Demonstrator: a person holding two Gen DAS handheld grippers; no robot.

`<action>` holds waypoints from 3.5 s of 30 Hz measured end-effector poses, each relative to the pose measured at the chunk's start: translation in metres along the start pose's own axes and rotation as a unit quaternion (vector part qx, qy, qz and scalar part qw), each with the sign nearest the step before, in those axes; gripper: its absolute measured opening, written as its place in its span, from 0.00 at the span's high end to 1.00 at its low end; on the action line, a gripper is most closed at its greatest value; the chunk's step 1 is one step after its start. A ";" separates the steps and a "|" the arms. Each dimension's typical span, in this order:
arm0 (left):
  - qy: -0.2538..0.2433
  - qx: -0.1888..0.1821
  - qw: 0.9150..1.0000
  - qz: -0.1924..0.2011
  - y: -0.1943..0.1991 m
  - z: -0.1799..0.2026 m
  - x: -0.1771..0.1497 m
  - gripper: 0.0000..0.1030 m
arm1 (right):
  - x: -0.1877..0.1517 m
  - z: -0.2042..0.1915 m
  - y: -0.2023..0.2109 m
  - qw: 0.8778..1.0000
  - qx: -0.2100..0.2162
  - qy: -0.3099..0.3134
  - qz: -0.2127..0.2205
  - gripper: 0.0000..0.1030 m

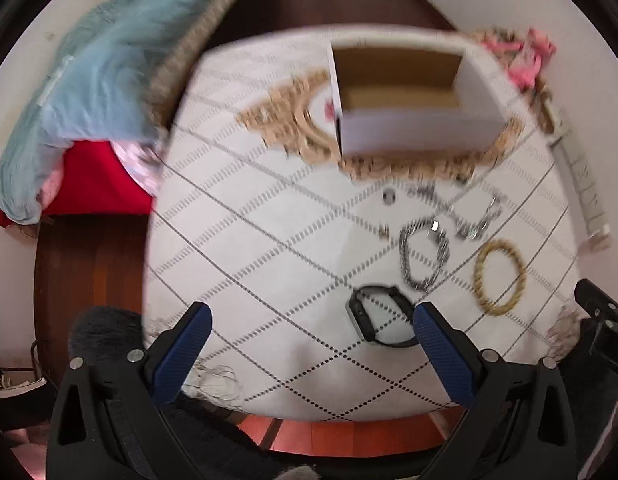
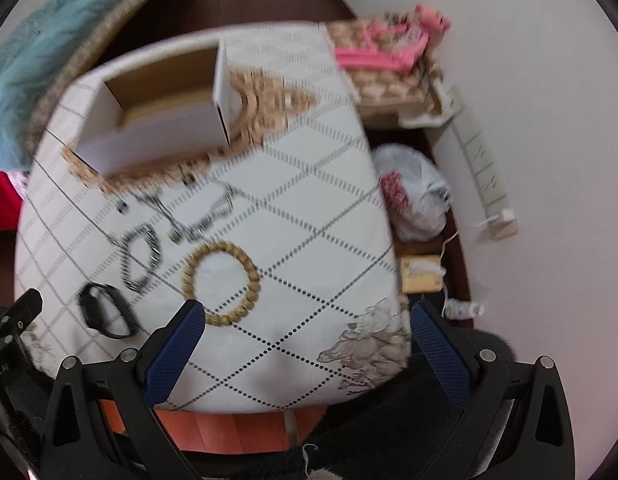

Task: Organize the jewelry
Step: 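Move left tool to the black watch band while right tool approaches the wooden bead bracelet, then close left tool on the black watch band while right tool grasps the bead bracelet, then carry both items into the white box and open both tools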

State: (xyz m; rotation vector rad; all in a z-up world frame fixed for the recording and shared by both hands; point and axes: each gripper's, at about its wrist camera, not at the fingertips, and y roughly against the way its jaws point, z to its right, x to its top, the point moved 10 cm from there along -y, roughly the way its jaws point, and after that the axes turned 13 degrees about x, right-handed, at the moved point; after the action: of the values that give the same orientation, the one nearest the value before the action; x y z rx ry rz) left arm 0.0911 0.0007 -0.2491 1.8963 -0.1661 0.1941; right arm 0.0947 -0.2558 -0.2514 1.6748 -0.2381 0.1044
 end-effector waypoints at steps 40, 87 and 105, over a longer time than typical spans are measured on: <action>0.064 -0.143 0.986 -0.063 -0.066 0.025 -0.018 0.91 | -0.012 -0.032 -0.095 0.998 0.049 -0.003 -0.037 0.72; 0.040 -0.159 0.983 0.078 0.023 0.024 0.201 0.91 | 0.201 -0.117 0.028 0.972 0.178 0.075 0.130 0.91; 0.035 -0.098 0.994 0.043 -0.019 0.016 0.236 0.23 | 0.227 -0.102 -0.049 0.983 0.163 0.075 0.024 0.36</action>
State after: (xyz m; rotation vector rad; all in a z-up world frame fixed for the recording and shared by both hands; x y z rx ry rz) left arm 0.3261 -0.0130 -0.2209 1.6856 -0.2123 0.2928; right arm 0.3339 -0.1716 -0.2397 1.9766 -0.1534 0.3198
